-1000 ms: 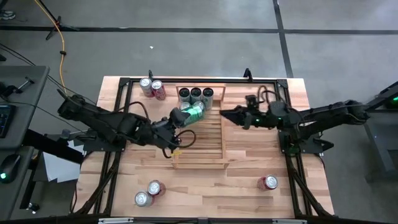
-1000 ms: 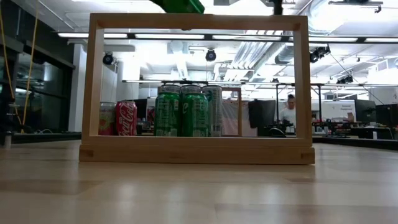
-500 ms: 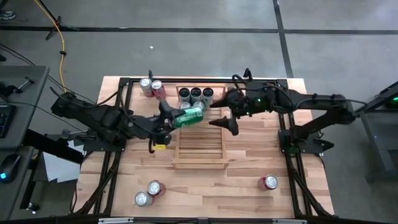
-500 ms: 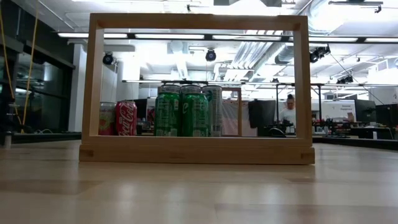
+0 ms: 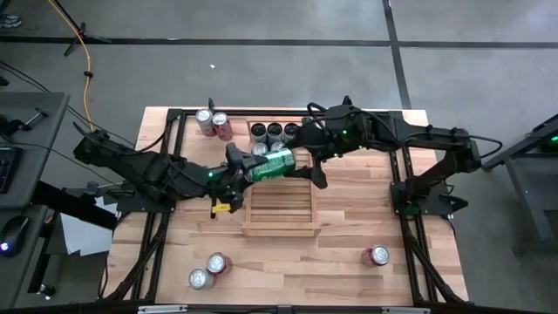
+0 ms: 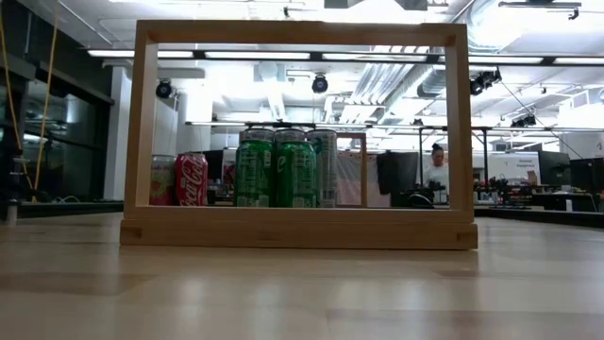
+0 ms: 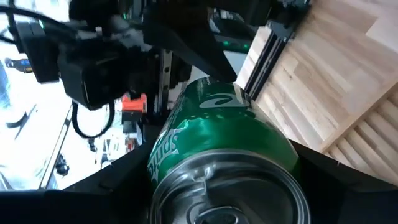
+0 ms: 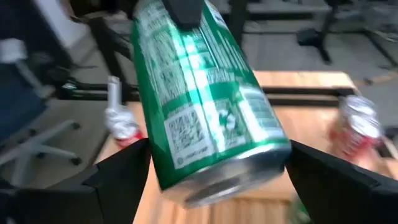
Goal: Place canned beverage on shelf
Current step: Put the green can on the shelf aligned with the other green cans
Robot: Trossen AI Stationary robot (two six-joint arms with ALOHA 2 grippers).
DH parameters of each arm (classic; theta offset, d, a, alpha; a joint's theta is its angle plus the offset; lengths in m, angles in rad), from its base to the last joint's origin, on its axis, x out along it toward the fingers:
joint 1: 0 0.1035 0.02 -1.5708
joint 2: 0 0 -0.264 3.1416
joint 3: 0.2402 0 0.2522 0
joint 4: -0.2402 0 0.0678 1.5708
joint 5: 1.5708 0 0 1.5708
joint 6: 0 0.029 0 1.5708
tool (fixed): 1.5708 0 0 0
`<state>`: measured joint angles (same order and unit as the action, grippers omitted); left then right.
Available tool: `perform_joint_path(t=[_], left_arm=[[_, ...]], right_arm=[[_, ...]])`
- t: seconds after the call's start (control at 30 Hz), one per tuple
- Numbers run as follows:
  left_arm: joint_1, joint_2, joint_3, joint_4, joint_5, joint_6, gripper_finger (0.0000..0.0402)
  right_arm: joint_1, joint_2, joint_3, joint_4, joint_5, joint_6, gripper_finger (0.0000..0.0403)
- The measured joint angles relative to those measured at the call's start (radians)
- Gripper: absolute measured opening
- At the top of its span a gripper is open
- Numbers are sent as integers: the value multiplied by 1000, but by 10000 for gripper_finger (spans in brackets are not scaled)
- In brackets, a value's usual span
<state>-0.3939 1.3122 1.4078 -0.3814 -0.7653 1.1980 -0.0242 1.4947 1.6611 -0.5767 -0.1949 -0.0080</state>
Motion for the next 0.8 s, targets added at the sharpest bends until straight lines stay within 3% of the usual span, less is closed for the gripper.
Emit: perform_joint_path(t=[0.3,0.8], left_arm=[[8,1,0,1,97,20,280],[40,36,0,9,190,47,280]], right_arm=[[4,0,-6,55,-122,43,346],[6,68,-6,46,-216,142,345]])
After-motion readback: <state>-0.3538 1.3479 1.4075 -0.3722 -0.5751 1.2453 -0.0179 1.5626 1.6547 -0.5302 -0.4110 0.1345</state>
